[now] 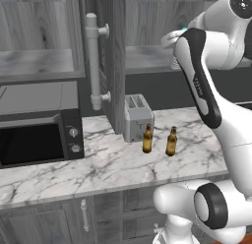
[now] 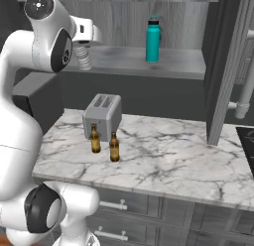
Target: Sort all alcoholic drinks to one cabinet, and non-alcoholic drinks to the other.
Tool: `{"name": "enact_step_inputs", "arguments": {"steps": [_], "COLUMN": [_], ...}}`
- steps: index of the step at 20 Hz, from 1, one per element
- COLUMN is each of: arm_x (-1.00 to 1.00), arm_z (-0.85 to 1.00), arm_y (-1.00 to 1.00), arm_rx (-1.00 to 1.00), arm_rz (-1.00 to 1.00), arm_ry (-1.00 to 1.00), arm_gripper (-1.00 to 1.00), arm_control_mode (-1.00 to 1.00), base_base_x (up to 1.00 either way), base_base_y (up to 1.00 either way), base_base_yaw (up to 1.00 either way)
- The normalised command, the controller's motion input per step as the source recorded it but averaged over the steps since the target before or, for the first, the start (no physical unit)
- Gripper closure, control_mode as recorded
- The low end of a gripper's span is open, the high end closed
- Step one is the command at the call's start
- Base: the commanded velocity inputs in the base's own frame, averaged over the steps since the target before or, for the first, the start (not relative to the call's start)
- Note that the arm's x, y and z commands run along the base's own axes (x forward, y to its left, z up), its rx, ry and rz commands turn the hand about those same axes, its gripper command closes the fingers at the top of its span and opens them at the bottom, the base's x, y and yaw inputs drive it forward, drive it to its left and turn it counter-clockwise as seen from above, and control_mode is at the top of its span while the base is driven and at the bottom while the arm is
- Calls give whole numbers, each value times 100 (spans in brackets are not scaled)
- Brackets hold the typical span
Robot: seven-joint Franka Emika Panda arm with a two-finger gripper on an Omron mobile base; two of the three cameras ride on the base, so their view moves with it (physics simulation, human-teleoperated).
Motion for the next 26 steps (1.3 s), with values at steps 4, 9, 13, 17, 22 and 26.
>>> {"name": "enact_step_inputs", "arguments": {"steps": [4,9,13,17,22,26], "arm_x": [13,14,17,14,10,7], "arm_z": [-2,-2,-6,-6,-7,-3], "arm_y": [0,0,0,0,0,0], "arm_rx": [0,0,0,0,0,0], "arm_rz": [0,0,0,0,0,0], "arm_ry": [0,0,0,0,0,0], "arm_gripper": [100,100,100,100,100,100], "arm_control_mode": [-100,-100,-100,-100,-100,-100], "base_base_x": [0,0,0,0,0,0], "base_base_y": [0,0,0,0,0,0], "base_base_yaw": [0,0,0,0,0,0]}}
